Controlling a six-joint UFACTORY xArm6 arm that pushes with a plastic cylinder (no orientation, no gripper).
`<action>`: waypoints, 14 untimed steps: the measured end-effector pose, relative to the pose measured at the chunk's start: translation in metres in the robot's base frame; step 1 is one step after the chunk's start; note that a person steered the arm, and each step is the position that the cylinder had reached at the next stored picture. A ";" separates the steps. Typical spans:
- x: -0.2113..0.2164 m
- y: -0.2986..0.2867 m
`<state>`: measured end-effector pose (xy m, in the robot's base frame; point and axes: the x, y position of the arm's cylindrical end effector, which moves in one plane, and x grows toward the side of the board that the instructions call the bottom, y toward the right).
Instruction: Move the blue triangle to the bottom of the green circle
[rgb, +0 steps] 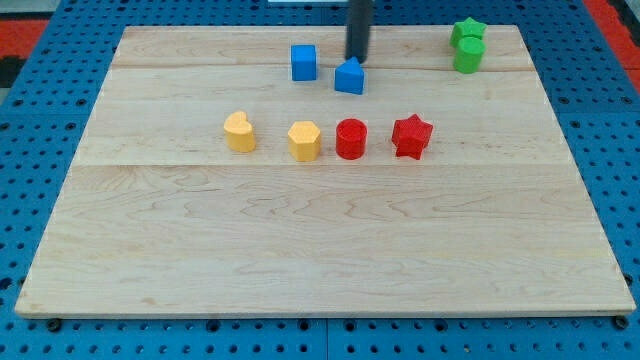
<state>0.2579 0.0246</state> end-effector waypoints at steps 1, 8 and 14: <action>0.008 -0.017; 0.087 0.081; 0.087 0.102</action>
<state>0.3450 0.1268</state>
